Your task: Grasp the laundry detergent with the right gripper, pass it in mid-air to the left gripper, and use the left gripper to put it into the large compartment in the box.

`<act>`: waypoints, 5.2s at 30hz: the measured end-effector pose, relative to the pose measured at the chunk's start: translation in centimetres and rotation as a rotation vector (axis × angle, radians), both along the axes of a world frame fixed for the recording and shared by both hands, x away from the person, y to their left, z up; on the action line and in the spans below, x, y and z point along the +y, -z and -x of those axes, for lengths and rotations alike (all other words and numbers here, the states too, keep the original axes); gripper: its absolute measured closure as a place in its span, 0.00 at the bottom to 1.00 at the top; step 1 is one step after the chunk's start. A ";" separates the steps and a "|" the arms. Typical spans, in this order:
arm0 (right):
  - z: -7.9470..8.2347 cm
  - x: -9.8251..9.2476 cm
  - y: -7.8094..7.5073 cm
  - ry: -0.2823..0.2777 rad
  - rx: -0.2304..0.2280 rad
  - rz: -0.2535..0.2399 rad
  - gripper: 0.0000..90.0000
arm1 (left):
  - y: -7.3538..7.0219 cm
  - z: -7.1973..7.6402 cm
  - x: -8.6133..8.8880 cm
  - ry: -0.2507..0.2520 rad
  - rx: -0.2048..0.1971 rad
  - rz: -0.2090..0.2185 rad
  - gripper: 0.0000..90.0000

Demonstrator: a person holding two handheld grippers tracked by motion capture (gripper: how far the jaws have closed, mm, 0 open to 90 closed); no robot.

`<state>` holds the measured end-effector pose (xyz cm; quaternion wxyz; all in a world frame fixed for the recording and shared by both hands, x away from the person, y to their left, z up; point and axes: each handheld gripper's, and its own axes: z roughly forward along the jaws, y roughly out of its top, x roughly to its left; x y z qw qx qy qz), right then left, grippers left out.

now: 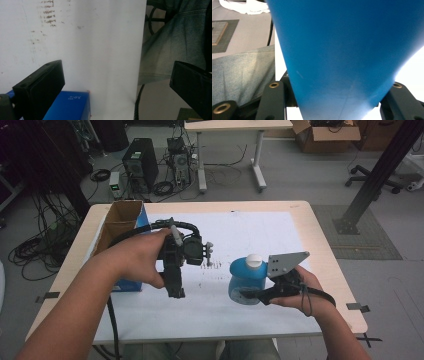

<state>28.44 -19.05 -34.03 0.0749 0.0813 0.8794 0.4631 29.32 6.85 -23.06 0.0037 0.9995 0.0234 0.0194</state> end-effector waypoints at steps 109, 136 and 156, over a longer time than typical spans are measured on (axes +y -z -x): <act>-0.9 11.1 3.5 -0.148 0.047 -0.065 0.50 | 2.5 -0.3 -3.7 0.064 0.017 -0.010 0.02; -0.7 11.1 3.5 -0.146 0.044 -0.066 0.50 | 2.5 -0.2 -3.6 0.075 0.015 -0.014 0.21; -0.8 11.1 3.5 -0.150 0.034 -0.075 0.50 | 2.6 -0.2 -3.7 0.090 0.040 -0.020 0.37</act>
